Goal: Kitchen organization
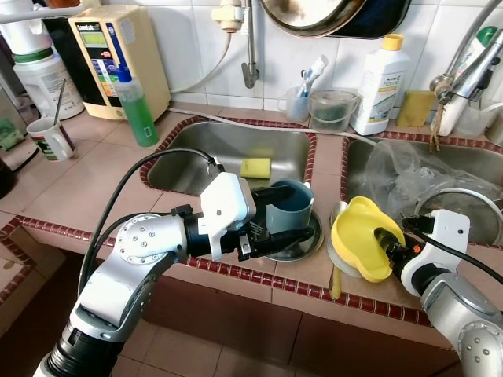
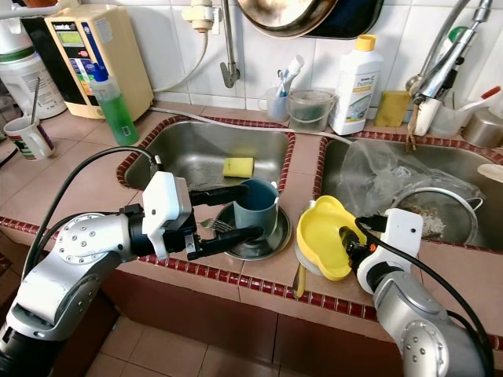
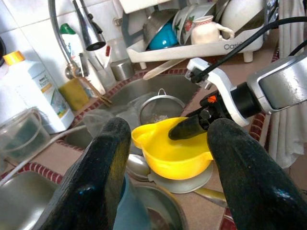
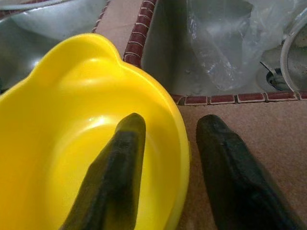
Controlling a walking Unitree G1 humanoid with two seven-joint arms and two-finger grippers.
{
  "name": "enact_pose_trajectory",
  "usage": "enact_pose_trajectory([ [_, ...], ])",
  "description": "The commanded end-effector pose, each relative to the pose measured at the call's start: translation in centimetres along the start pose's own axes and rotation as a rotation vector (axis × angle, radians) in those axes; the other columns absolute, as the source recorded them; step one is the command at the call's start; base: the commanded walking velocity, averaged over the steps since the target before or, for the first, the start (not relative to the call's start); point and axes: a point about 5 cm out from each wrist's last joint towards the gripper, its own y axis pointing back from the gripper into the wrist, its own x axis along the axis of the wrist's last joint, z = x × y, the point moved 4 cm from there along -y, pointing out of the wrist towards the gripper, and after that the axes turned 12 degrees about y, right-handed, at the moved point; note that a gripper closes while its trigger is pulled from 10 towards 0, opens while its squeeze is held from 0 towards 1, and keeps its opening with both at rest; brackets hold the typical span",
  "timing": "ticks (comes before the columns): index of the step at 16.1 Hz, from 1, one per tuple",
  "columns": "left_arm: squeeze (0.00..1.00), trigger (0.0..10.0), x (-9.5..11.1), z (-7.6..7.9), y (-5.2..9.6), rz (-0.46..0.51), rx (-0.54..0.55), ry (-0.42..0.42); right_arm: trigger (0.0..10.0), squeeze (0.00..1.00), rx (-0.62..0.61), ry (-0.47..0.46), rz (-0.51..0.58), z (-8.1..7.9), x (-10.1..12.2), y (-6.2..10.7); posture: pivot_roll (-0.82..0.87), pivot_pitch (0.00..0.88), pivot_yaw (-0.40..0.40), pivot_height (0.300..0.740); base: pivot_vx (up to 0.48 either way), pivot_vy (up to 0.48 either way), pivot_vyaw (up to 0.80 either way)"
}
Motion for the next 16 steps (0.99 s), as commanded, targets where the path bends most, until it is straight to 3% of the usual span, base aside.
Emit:
enact_pose_trajectory([
  [1,0.00,10.0,0.76,-0.88,0.20,0.002,0.029,-0.045,0.0,0.00,-0.007,-0.010,0.012,-0.01,0.27,-0.36,-0.15,0.000,0.068,0.740,0.000,0.000,0.00],
  [16,0.00,10.0,1.33,-1.86,0.16,0.018,0.055,-0.085,0.0,0.00,0.024,-0.059,0.022,-0.71,0.43,-0.93,-0.14,0.000,0.063,0.740,0.000,0.000,0.00],
])
